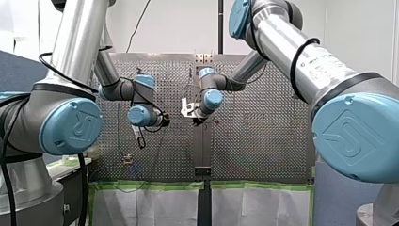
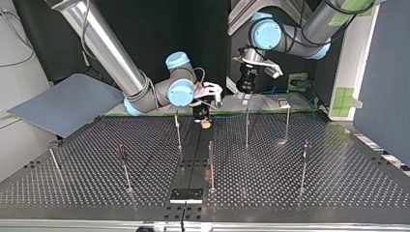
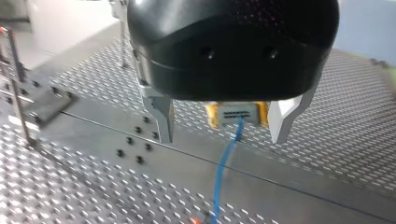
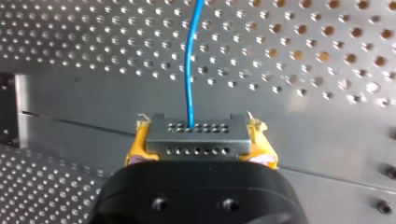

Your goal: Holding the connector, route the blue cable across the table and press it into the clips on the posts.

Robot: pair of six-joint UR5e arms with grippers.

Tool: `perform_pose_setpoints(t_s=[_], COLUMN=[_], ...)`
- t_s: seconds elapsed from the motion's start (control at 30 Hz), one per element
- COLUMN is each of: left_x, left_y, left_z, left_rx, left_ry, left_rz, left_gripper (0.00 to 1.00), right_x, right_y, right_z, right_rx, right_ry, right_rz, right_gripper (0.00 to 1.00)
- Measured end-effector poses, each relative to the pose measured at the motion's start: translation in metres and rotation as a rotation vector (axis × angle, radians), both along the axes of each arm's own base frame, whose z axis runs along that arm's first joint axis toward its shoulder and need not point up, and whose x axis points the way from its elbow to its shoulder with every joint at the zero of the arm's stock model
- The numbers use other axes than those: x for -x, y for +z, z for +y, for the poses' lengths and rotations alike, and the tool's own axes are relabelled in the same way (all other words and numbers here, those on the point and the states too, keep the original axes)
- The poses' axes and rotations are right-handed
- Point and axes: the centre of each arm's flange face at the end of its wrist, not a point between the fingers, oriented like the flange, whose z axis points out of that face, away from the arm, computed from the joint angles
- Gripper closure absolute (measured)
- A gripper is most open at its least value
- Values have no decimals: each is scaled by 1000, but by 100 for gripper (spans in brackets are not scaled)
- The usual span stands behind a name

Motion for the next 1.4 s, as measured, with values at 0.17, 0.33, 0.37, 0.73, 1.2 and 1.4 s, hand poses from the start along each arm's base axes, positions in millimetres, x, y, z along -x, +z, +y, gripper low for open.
perform_pose_setpoints(t_s=[0.17,0.33,0.37,0.73,1.2,1.4], left_x=[-5,-8,-8,-40,-82,-99], left_y=[8,4,2,-11,9,-3], left_z=[-21,-43,-48,-58,-61,-62], left_rx=[57,82,83,81,85,68], left_ry=[-18,-55,-62,-28,-23,0], left_rz=[-36,-26,-23,-2,-32,-21], left_gripper=[0,0,0,0,0,0], right_x=[4,8,8,20,27,26], right_y=[21,31,31,24,36,37], right_z=[-3,-2,-1,1,3,4], right_rx=[10,12,11,-7,-6,-6], right_ry=[-10,-11,-12,-11,11,23], right_rz=[-31,-43,-42,-22,-30,-32], right_gripper=[100,100,100,100,100,100])
